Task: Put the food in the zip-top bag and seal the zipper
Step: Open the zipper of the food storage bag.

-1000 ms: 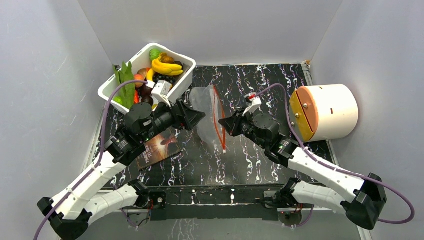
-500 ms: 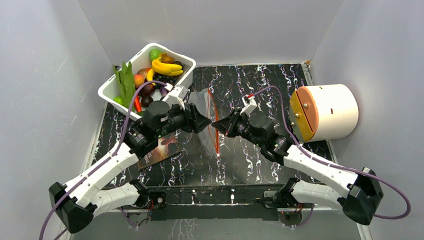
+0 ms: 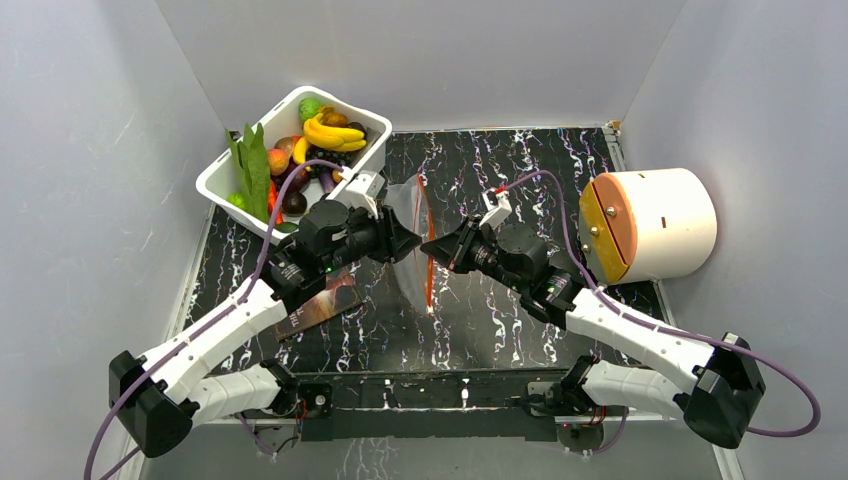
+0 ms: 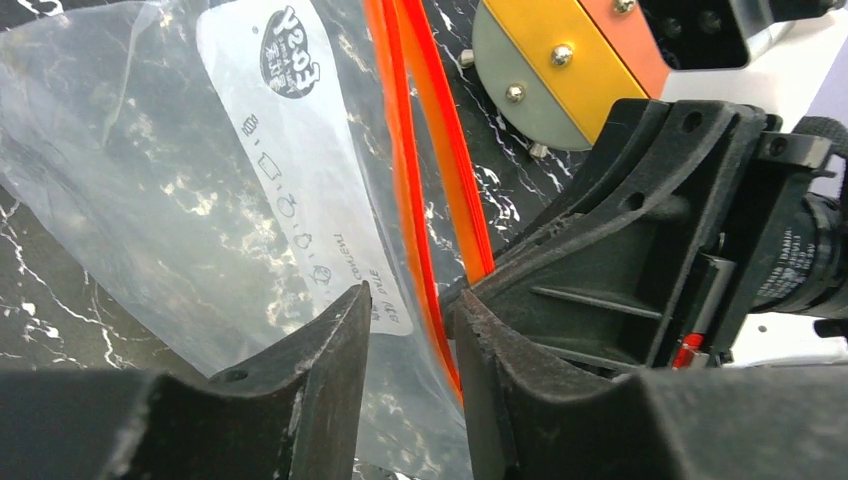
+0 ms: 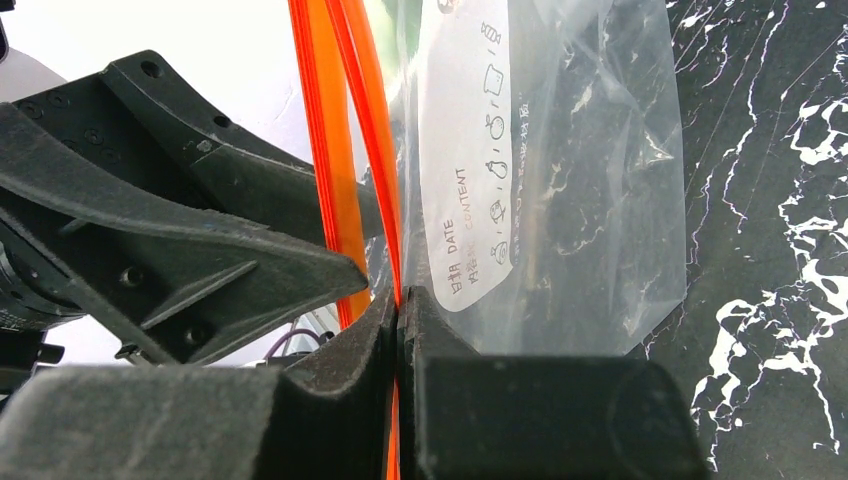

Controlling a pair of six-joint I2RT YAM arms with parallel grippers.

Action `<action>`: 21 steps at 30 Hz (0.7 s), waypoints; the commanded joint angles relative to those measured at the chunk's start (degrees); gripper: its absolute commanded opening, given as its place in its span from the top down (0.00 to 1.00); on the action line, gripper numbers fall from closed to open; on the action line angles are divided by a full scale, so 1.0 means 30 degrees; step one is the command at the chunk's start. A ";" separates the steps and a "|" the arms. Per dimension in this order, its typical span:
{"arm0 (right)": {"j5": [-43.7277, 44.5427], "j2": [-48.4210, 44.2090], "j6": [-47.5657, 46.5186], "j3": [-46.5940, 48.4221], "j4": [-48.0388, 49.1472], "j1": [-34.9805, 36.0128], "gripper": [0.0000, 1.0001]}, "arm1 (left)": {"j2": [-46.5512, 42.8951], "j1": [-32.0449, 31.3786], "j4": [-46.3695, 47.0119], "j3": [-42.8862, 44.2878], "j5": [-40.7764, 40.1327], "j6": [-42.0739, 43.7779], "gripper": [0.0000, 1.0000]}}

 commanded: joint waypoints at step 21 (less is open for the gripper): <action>1.1783 -0.1182 -0.5138 0.4628 -0.8876 0.0043 1.00 | -0.1154 -0.0078 -0.6061 0.3562 -0.5585 0.2458 1.00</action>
